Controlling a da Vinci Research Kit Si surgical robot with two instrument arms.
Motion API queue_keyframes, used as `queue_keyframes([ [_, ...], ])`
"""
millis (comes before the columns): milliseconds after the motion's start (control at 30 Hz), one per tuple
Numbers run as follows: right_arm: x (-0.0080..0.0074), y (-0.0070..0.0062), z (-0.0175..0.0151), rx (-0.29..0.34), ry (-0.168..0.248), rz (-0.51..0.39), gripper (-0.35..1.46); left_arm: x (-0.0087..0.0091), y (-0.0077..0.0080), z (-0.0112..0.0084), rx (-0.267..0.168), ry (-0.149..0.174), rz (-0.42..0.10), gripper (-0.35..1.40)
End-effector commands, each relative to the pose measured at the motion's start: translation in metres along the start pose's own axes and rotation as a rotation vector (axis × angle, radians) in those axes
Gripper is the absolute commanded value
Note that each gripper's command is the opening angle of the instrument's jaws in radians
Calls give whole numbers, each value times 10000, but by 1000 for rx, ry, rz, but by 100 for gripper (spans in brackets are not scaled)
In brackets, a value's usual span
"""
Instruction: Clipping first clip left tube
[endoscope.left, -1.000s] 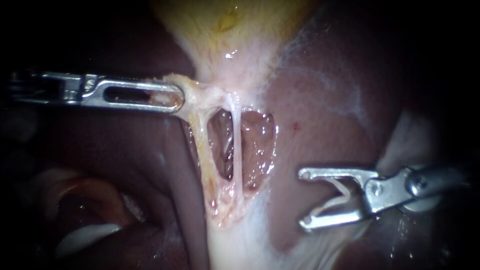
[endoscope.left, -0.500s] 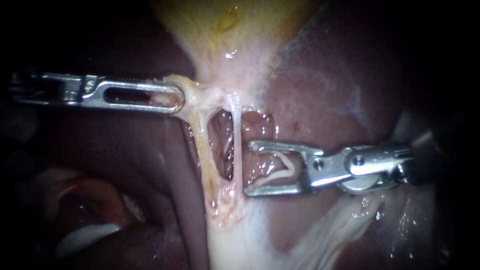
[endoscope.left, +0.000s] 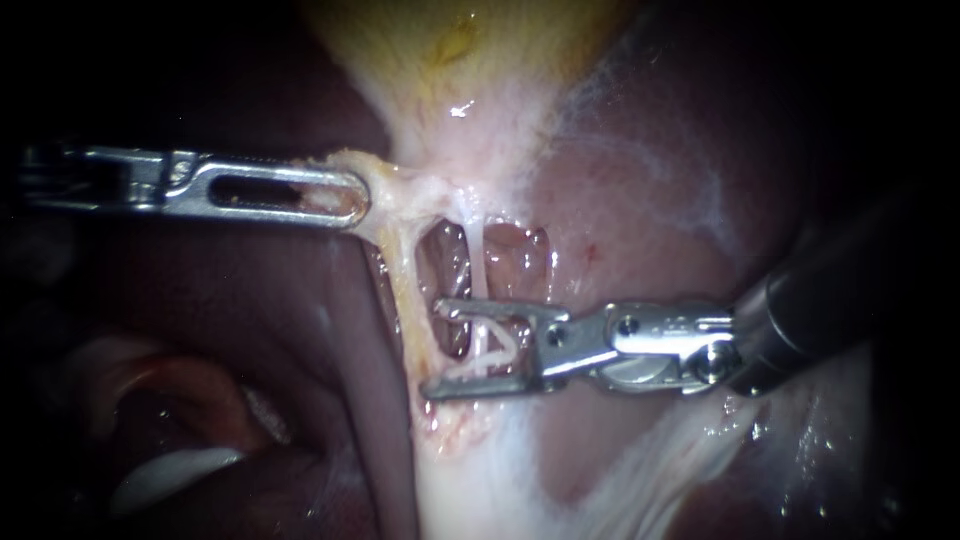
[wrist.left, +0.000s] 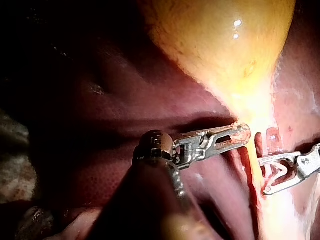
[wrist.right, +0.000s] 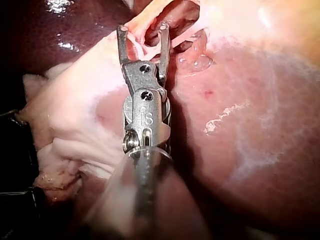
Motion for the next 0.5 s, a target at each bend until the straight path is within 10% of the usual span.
queue_keyframes([
  [33,-1,0,2,5,0,-1,48,0,0,0,0,0,0,-35],
  [500,6,5,17,166,9,7,45,0,0,0,0,0,0,-35],
])
